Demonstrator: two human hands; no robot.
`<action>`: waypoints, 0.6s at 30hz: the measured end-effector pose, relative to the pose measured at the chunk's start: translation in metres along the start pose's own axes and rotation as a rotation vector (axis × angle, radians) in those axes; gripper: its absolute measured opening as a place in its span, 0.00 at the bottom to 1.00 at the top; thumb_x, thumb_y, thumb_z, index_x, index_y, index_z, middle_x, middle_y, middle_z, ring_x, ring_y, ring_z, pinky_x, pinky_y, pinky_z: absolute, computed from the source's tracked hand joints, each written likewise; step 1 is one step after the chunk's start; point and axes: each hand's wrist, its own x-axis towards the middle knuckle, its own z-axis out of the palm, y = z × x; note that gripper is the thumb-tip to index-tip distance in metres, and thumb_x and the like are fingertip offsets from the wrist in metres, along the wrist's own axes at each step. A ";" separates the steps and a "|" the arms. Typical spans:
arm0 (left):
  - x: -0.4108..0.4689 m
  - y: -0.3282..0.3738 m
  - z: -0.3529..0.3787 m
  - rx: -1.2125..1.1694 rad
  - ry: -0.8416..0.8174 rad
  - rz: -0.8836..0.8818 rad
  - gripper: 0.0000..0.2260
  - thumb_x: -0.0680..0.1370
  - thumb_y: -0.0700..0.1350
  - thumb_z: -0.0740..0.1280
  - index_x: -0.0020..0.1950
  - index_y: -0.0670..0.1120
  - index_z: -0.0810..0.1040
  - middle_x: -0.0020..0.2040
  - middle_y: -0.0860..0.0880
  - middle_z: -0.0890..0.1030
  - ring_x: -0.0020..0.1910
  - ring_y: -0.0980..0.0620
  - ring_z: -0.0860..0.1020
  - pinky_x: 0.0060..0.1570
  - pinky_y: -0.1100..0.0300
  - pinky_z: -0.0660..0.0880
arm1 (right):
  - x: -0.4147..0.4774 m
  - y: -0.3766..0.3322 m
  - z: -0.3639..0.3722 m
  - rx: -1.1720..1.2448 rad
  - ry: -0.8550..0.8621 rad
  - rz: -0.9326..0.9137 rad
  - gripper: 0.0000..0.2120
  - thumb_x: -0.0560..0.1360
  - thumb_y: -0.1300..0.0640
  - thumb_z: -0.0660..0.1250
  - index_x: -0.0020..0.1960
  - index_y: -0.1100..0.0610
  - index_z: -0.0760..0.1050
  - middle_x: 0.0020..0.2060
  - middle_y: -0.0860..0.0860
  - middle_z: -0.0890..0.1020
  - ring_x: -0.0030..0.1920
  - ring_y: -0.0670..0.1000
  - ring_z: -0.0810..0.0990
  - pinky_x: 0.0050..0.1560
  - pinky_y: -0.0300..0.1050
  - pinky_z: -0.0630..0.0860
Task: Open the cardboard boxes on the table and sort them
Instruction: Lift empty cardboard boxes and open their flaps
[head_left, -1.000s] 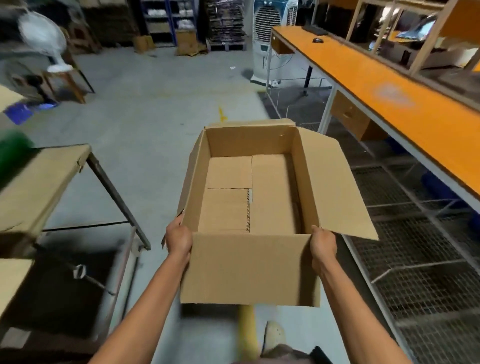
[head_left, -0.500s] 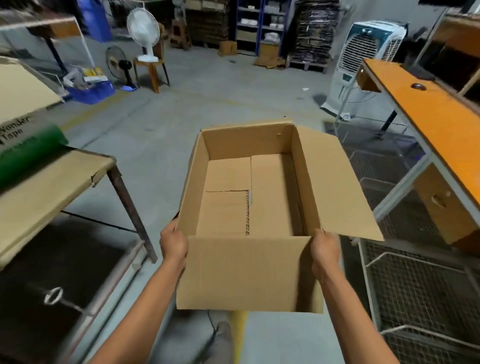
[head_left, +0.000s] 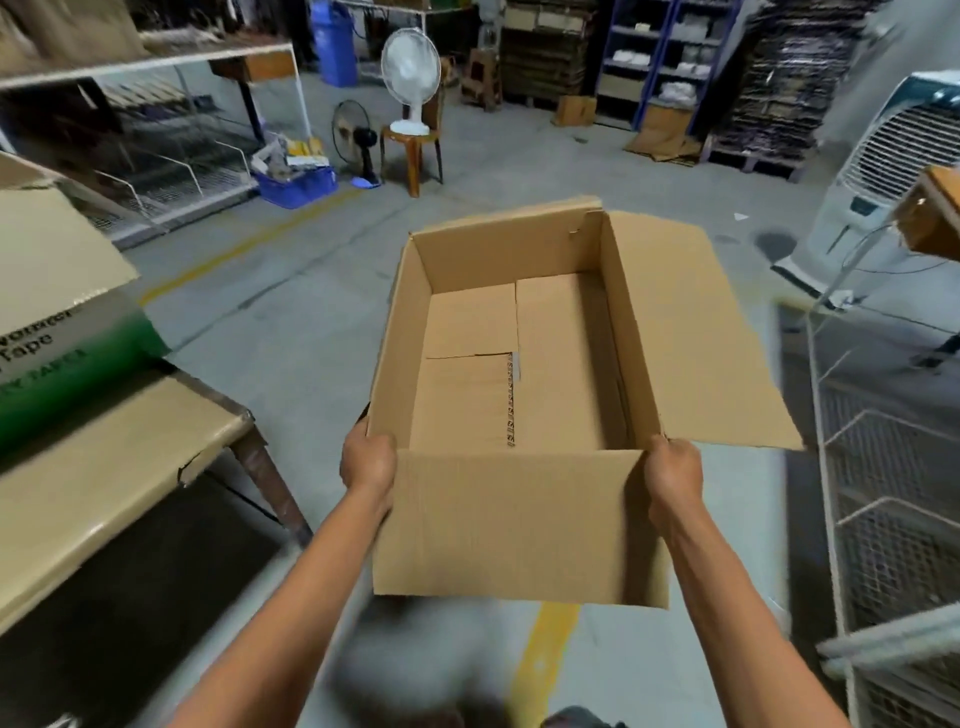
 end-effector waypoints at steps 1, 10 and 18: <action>0.014 0.009 0.007 -0.010 -0.004 -0.079 0.20 0.65 0.40 0.61 0.54 0.47 0.82 0.45 0.47 0.84 0.40 0.45 0.81 0.44 0.50 0.80 | 0.015 -0.011 0.009 -0.018 -0.029 -0.027 0.10 0.81 0.59 0.57 0.49 0.64 0.72 0.46 0.60 0.76 0.47 0.59 0.73 0.46 0.48 0.68; 0.113 0.081 0.092 -0.182 0.120 -0.235 0.09 0.80 0.35 0.58 0.54 0.40 0.77 0.39 0.45 0.77 0.36 0.47 0.74 0.36 0.58 0.70 | 0.182 -0.110 0.120 -0.124 -0.208 -0.197 0.11 0.78 0.57 0.61 0.47 0.65 0.76 0.47 0.64 0.80 0.52 0.64 0.77 0.47 0.52 0.70; 0.200 0.135 0.154 -0.213 0.333 -0.115 0.15 0.70 0.46 0.61 0.50 0.48 0.85 0.48 0.43 0.86 0.46 0.43 0.84 0.50 0.46 0.81 | 0.306 -0.213 0.204 -0.003 -0.436 -0.230 0.11 0.79 0.61 0.58 0.37 0.60 0.67 0.33 0.52 0.70 0.36 0.53 0.68 0.34 0.48 0.62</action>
